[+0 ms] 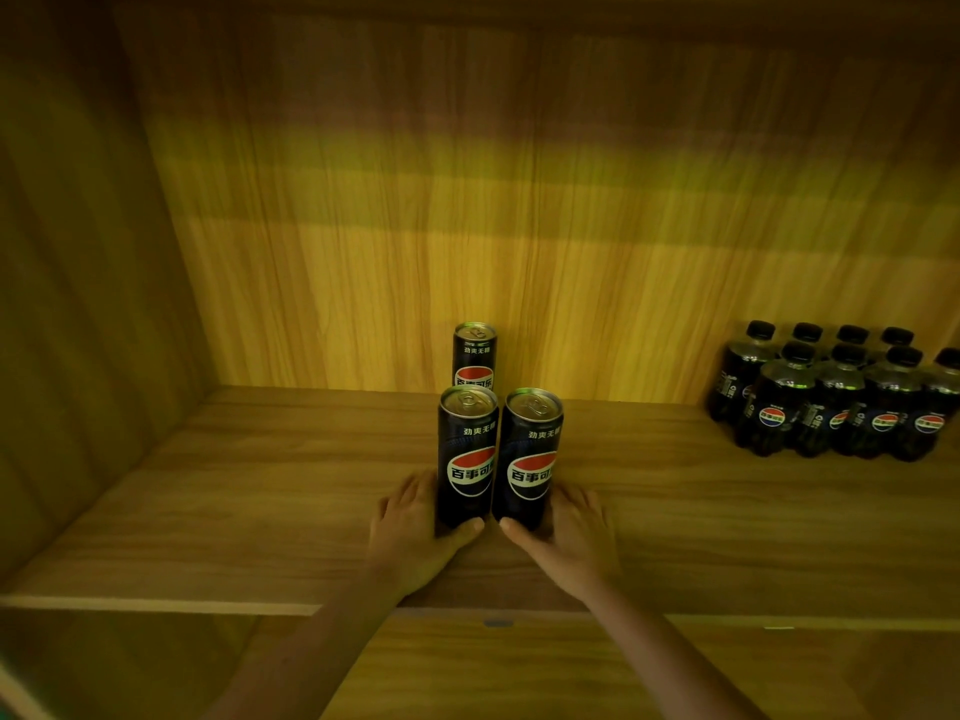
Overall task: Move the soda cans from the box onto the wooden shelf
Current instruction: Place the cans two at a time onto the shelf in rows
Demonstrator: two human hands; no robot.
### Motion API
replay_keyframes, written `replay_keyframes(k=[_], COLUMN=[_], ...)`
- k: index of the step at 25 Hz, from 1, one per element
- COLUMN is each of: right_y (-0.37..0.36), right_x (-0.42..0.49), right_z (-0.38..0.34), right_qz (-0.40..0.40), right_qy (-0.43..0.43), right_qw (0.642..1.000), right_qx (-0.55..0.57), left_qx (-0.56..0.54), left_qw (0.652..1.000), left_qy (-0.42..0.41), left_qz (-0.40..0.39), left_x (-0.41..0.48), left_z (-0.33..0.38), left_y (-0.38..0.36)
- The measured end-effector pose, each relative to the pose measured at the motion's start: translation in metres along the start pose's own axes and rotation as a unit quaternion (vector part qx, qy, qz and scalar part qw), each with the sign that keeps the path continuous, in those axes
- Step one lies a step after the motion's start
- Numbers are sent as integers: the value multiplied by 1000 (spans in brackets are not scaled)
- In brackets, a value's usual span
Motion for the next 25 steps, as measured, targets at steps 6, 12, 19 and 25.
replay_keyframes(k=[6,12,19,25], right_y=[0,0,-1,-2], right_x=[15,52,69,70], right_z=[-4,-2,2,3], right_qz=[50,62,72,75], right_qy=[-21,-59,-89,-96], right_qw=[996,995,993,992], right_qx=[-69,-45,-26,-31], left_qx=[104,125,130,140], left_qw=[994,988,983,980], left_qy=[42,69,41,17], left_qz=[-8,-60,-122,-138], left_x=[19,62,90,95], left_z=[-5,0,-4,-9], left_y=[-9,-3,1,1])
Point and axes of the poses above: each hand's wrist, its own x-axis towards the middle knuckle, its own y-axis out of the back of the hand, z = x × y, the point moved 3 cm from there along x, towards the middle knuckle, and after that the axes turned 9 degrees about -z, right-handed, at the moved point
